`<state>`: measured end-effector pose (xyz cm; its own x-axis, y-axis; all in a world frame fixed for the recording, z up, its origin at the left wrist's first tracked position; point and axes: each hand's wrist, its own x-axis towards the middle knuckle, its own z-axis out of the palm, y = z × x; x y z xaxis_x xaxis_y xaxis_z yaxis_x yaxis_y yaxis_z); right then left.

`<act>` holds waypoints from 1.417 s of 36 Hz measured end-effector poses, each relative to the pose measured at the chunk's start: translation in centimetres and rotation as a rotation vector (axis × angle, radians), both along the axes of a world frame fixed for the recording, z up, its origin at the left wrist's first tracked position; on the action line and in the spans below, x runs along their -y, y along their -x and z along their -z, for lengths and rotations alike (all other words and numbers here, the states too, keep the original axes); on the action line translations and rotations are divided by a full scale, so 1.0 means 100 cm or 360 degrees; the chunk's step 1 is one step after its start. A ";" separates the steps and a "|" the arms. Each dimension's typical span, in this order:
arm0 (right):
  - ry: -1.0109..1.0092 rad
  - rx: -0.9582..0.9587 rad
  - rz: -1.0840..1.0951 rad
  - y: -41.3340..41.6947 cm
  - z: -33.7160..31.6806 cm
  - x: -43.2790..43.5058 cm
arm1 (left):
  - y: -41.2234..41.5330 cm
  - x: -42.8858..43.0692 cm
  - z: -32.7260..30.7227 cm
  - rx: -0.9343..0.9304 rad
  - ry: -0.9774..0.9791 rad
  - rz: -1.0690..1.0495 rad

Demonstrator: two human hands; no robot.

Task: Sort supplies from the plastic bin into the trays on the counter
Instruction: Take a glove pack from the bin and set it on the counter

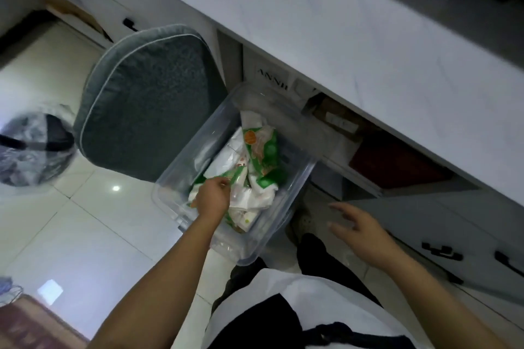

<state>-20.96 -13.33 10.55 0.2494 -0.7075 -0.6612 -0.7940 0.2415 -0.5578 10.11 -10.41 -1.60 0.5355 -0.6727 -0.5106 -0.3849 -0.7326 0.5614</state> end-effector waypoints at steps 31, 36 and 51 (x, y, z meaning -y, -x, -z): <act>0.1354 0.0842 -0.0454 -0.081 -0.064 0.122 | 0.101 0.037 -0.273 -0.1429 0.1208 -0.1242; 0.0859 0.1100 -0.0266 -0.062 -0.090 0.151 | 0.102 0.030 -0.265 -0.0849 0.1310 -0.1097; -0.0031 0.1310 0.0588 0.081 -0.109 0.216 | 0.168 0.099 -0.223 -0.1246 0.0798 -0.0336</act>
<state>-29.08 -34.96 21.43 0.4081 -0.8270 -0.3866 -0.0154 0.4172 -0.9087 -6.67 -20.29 20.71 0.2990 -0.8392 -0.4542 0.3462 -0.3482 0.8712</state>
